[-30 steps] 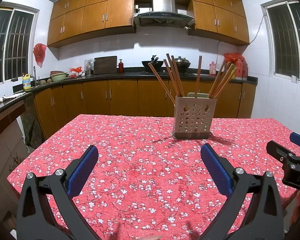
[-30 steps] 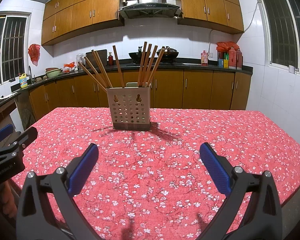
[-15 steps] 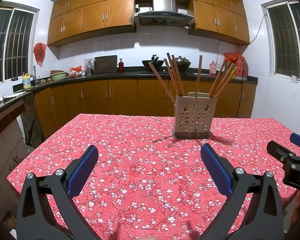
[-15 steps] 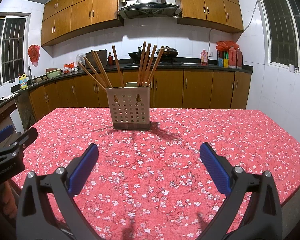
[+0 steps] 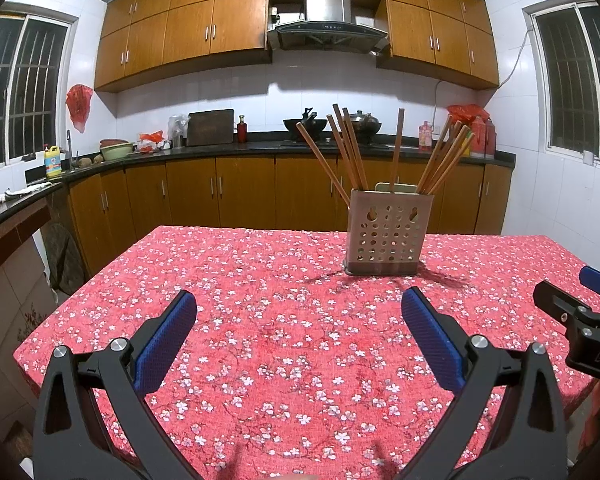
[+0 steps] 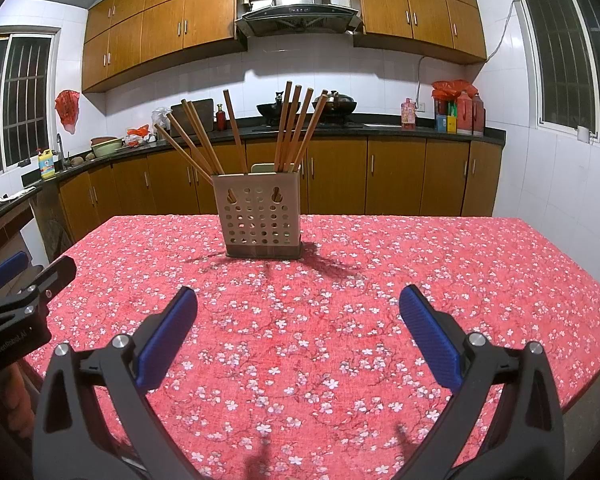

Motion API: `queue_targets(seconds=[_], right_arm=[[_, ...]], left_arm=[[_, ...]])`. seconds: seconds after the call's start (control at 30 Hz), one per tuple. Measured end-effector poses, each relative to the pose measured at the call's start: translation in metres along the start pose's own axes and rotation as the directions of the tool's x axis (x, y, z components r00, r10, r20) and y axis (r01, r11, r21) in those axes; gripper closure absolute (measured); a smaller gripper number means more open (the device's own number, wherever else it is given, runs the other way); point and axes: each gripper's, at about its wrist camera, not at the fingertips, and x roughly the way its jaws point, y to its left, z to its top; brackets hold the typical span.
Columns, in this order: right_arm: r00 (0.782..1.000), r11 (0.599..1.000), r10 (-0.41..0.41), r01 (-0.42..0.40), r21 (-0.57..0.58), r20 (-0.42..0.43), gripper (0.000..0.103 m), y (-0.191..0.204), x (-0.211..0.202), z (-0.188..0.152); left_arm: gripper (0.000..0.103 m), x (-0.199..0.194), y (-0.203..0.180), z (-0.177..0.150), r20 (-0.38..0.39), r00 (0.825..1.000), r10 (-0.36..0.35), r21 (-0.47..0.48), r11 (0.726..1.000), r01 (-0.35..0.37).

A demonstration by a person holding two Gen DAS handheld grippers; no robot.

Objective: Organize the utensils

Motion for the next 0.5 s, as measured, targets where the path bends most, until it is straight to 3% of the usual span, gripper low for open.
queue_targets(seconds=[0.5], right_arm=[[1.000, 1.000, 0.001, -0.001, 0.003, -0.003, 0.004, 0.0003, 0.0006, -0.0012]], left_arm=[[0.002, 0.0012, -0.0022, -0.0054, -0.008, 1.000, 0.000, -0.006, 1.000, 0.000]])
